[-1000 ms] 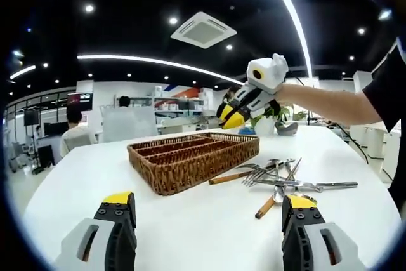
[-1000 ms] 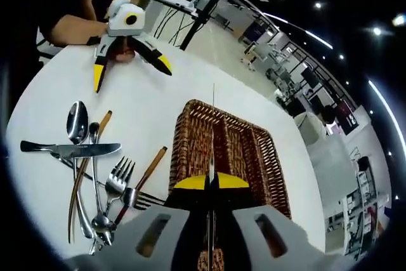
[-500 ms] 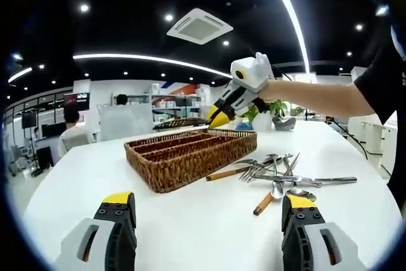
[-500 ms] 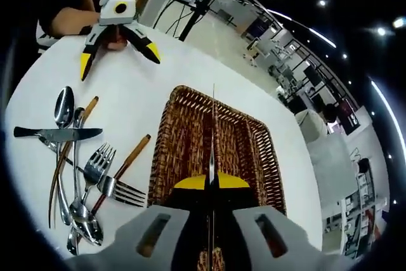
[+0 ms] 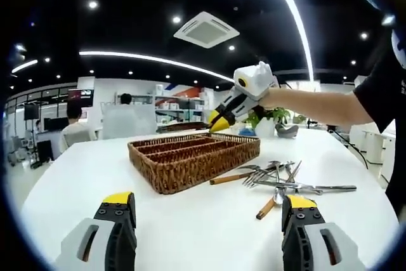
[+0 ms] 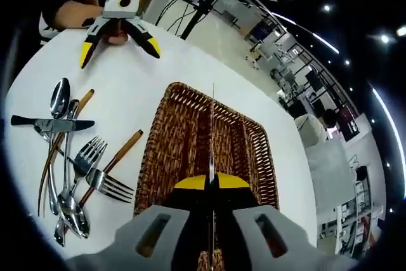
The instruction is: Arrange the knives, forks, and spoons in their matching storage slots by inserting each utensil handle-first until every utensil is classified and aligned in the correct compartment
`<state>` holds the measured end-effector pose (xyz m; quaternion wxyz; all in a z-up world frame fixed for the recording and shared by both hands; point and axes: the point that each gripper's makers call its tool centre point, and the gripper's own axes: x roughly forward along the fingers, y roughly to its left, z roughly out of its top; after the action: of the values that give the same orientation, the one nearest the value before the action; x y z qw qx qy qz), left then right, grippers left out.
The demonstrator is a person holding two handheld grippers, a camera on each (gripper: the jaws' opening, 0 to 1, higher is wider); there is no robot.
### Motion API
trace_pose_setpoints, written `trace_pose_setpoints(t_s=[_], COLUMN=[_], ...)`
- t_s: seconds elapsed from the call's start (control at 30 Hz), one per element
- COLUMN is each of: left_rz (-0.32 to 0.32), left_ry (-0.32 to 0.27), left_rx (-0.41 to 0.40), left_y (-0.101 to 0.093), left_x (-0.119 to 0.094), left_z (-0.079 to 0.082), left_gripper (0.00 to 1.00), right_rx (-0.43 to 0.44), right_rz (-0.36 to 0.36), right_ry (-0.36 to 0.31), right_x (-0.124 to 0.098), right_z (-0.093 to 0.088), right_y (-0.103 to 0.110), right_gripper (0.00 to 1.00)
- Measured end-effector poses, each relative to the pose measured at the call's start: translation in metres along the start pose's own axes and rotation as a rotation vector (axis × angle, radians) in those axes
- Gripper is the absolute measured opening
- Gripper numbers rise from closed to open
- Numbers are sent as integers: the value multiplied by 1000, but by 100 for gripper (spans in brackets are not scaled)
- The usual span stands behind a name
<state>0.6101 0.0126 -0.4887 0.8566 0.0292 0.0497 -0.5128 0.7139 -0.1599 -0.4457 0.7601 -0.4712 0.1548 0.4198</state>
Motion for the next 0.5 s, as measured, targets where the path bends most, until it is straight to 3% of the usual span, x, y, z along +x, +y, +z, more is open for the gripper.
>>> trace_pose_setpoints(t_s=[0.5], left_rz=[-9], left_ry=[-1], left_rx=[0], left_y=[-2], left_x=[2], left_z=[0], left_gripper=[100], right_rx=[-7], right_rz=[-4], right_ry=[-7], right_x=[0], right_z=[1], right_y=[-4], right_gripper=[1])
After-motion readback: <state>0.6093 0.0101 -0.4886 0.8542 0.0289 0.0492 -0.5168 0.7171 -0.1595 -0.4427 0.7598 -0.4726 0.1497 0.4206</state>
